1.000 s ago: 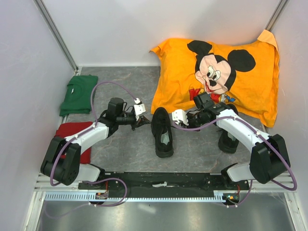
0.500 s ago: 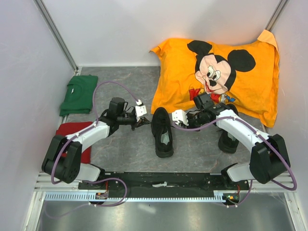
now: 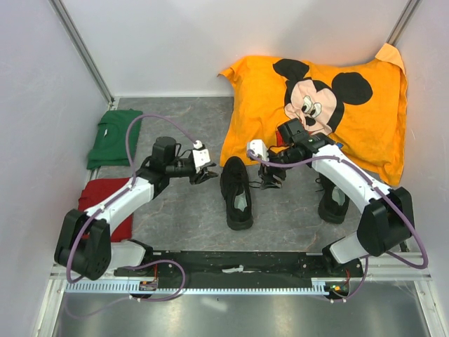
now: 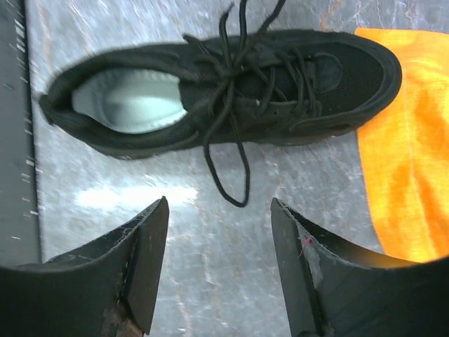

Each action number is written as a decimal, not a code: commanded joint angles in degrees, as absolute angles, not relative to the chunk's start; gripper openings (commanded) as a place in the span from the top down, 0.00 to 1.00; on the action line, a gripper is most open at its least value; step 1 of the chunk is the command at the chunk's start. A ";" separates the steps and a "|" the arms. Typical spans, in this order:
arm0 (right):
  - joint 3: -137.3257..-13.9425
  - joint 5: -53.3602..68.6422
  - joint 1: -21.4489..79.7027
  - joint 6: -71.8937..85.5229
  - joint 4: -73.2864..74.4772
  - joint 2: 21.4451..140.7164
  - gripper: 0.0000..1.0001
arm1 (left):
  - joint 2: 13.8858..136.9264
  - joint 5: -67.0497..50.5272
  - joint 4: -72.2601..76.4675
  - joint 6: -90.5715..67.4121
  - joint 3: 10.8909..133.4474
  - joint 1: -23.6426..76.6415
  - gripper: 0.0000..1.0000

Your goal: Tie the shoes

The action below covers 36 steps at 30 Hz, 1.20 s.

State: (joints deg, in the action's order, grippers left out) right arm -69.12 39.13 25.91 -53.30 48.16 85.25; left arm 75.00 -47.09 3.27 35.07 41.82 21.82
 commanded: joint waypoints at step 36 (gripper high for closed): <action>-74.35 47.98 24.35 -47.28 42.80 99.93 0.49 | 85.87 -45.79 -1.67 50.45 48.96 30.67 0.72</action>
